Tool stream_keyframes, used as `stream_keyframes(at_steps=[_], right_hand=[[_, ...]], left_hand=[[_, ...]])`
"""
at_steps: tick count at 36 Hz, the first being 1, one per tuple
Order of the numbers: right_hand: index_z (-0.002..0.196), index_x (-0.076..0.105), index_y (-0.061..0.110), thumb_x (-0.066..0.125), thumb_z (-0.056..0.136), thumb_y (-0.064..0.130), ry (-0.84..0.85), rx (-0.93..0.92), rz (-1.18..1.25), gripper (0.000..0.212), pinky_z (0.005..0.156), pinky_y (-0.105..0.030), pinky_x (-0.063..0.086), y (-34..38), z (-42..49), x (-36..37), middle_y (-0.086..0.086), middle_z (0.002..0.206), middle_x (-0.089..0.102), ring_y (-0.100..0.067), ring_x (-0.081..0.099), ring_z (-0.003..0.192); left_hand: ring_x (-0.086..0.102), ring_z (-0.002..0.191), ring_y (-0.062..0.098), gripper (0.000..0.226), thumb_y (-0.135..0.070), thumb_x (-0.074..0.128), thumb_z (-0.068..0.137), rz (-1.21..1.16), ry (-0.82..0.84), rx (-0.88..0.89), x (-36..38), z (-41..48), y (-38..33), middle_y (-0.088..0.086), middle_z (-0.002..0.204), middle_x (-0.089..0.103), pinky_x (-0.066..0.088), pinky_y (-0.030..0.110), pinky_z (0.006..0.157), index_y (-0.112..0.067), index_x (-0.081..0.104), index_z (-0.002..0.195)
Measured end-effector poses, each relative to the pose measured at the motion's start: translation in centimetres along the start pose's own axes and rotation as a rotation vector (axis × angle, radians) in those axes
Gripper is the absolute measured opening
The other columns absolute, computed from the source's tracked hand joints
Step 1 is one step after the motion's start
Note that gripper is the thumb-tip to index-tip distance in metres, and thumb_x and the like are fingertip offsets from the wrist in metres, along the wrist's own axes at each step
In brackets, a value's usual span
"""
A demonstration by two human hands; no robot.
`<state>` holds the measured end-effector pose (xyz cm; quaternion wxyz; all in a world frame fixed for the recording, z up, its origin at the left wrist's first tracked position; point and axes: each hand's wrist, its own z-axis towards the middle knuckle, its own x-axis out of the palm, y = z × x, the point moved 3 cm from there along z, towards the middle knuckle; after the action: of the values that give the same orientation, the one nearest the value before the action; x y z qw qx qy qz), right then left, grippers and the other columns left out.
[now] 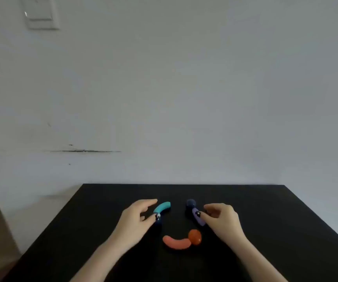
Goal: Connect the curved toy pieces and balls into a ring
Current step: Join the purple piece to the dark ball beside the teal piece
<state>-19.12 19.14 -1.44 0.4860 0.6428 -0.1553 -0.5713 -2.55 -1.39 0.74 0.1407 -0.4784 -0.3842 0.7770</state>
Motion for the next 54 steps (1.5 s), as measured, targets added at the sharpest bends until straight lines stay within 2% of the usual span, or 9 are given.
stream_keyframes(at_steps=[5,9,12,15,22,25,34,43,54], right_hand=[[0.086,0.076,0.021,0.077,0.080,0.048,-0.010,-0.024,-0.032,0.027,0.066,-0.021,0.050,0.2,-0.1,0.8,0.004,0.086,0.074,-0.006,0.067,0.080],[0.063,0.071,0.021,0.074,0.085,0.042,-0.036,-0.071,-0.093,0.030,0.053,-0.018,0.043,0.3,0.0,1.2,0.004,0.059,0.066,-0.001,0.059,0.057],[0.052,0.065,0.026,0.073,0.086,0.038,-0.040,-0.095,-0.095,0.037,0.049,-0.012,0.043,0.4,0.0,1.3,0.007,0.050,0.060,0.004,0.059,0.057],[0.064,0.073,0.029,0.073,0.086,0.040,-0.050,-0.092,-0.097,0.025,0.048,-0.010,0.041,0.4,0.0,1.3,0.009,0.061,0.062,0.010,0.060,0.071],[0.080,0.077,0.027,0.074,0.084,0.045,-0.064,-0.079,-0.066,0.019,0.057,-0.014,0.040,0.0,0.0,1.5,0.012,0.081,0.063,-0.002,0.061,0.071],[0.076,0.077,0.025,0.072,0.084,0.045,-0.060,-0.077,-0.077,0.022,0.059,-0.018,0.047,-0.1,0.1,1.7,0.009,0.076,0.066,-0.004,0.062,0.070],[0.083,0.079,0.024,0.072,0.084,0.046,-0.066,-0.073,-0.080,0.023,0.056,-0.016,0.042,-0.2,0.4,1.9,0.009,0.080,0.064,-0.004,0.061,0.069],[0.083,0.080,0.025,0.075,0.082,0.046,-0.030,-0.088,-0.064,0.022,0.056,-0.016,0.041,0.1,0.8,2.4,0.010,0.076,0.062,-0.006,0.062,0.068],[0.079,0.079,0.028,0.075,0.082,0.047,-0.003,-0.090,-0.069,0.020,0.054,-0.015,0.042,0.3,1.0,2.6,0.012,0.072,0.062,-0.004,0.063,0.062]], left_hand=[[0.045,0.124,0.003,0.052,-0.015,0.071,0.087,0.055,0.031,-0.018,1.4,-0.1,0.7,-0.007,0.140,0.050,0.039,0.013,0.095,-0.030,0.051,0.133],[0.047,0.125,0.009,0.050,-0.015,0.073,0.086,0.080,0.011,-0.035,2.1,-0.2,1.2,-0.003,0.139,0.052,0.036,-0.002,0.084,-0.025,0.053,0.131],[0.049,0.124,0.009,0.050,-0.017,0.074,0.085,0.084,0.007,-0.033,2.4,-0.2,1.3,-0.002,0.137,0.054,0.039,0.018,0.102,-0.023,0.055,0.130],[0.050,0.123,0.008,0.048,-0.015,0.073,0.085,0.086,-0.006,-0.027,2.6,-0.1,1.4,-0.002,0.136,0.056,0.038,0.023,0.104,-0.024,0.056,0.129],[0.056,0.116,0.009,0.045,-0.012,0.070,0.087,0.086,-0.031,-0.036,2.8,0.1,1.8,-0.003,0.133,0.058,0.043,0.023,0.100,-0.024,0.057,0.128],[0.057,0.114,0.010,0.044,-0.011,0.071,0.086,0.077,-0.037,-0.034,2.8,0.2,1.9,-0.002,0.132,0.059,0.044,0.024,0.099,-0.024,0.059,0.127],[0.057,0.115,0.010,0.045,-0.011,0.072,0.085,0.068,-0.025,-0.030,3.2,0.6,2.0,-0.004,0.131,0.060,0.046,0.027,0.101,-0.027,0.059,0.126],[0.058,0.113,0.006,0.043,-0.008,0.073,0.084,0.035,-0.008,0.000,3.5,0.7,1.9,-0.005,0.128,0.062,0.043,0.018,0.097,-0.026,0.063,0.122],[0.061,0.109,0.007,0.042,-0.012,0.075,0.083,0.007,0.008,0.009,3.4,0.9,1.9,-0.006,0.127,0.063,0.048,0.029,0.099,-0.029,0.064,0.120]])
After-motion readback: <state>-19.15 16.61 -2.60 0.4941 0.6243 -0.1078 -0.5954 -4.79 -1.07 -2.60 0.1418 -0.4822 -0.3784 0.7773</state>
